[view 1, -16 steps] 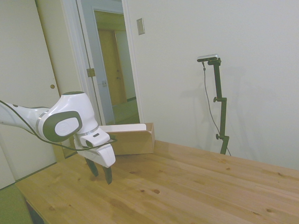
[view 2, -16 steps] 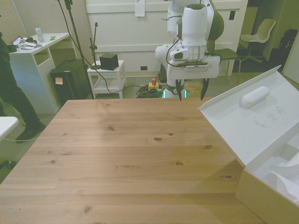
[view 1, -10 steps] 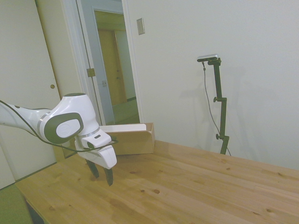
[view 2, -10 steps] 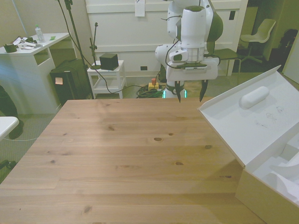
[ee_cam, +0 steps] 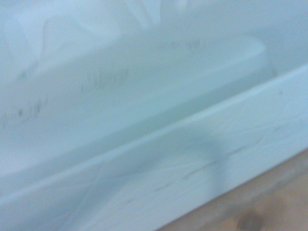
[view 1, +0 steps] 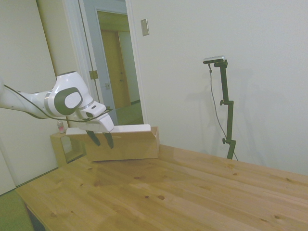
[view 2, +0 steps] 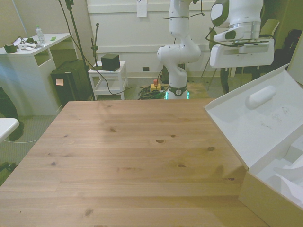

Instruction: Close the box

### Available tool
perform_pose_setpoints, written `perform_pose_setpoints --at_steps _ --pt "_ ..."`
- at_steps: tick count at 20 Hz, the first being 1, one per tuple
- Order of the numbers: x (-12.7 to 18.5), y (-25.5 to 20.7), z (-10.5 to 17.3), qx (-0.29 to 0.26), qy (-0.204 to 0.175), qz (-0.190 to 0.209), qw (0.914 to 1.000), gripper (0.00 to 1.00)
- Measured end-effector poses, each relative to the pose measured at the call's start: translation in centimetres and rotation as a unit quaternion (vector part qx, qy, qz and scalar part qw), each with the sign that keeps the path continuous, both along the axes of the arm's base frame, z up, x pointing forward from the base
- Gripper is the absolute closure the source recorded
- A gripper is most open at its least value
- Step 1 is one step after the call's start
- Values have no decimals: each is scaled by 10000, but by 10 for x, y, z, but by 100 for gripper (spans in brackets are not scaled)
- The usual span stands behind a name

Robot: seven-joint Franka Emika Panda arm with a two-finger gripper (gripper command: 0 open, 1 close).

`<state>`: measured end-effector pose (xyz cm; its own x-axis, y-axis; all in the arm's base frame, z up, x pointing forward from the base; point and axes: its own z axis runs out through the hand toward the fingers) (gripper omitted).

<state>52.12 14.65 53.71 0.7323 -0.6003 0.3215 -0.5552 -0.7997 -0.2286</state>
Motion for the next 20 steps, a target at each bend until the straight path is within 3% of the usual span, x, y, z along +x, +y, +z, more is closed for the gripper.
perform_pose_setpoints --at_steps 5,8,12,16,20 --pt "56 15 56 -306 -622 0 9976 0" --pt "102 4 38 -496 -471 -297 9972 0" --pt "153 11 20 -698 -429 -352 9960 0" --pt "167 25 48 -777 -545 -428 9946 0" --pt "148 33 23 -831 -116 -409 9956 0"
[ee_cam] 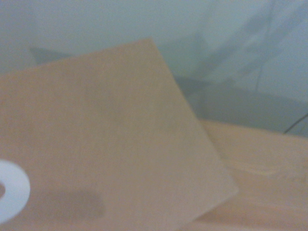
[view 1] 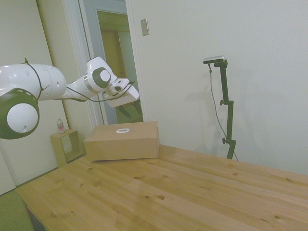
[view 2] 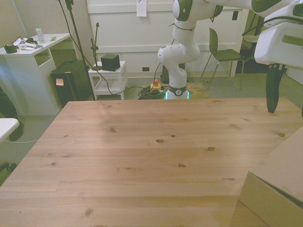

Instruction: Close the box

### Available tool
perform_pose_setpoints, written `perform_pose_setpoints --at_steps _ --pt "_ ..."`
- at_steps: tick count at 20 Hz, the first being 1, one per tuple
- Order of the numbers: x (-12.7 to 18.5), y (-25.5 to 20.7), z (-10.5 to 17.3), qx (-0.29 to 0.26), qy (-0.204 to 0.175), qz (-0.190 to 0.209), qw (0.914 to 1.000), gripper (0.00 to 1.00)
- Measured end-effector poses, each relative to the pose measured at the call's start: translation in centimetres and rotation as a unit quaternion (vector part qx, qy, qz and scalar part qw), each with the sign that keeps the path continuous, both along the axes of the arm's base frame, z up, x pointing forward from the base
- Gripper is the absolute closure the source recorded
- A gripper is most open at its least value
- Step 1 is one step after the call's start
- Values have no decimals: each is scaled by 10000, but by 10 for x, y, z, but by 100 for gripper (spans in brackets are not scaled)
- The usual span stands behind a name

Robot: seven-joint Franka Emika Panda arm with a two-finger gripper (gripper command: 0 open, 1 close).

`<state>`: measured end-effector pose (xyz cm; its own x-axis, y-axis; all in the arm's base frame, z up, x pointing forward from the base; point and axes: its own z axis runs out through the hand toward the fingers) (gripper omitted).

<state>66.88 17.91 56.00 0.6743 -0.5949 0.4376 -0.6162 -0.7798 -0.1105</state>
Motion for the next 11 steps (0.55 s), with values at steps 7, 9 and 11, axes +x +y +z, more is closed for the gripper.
perform_pose_setpoints --at_steps 7,9,11 --pt "-93 -38 -34 469 1438 -791 9853 0" --pt "-115 -62 -51 533 1666 -1016 9793 0" --pt "-130 -96 -75 608 1817 -1215 9739 0"
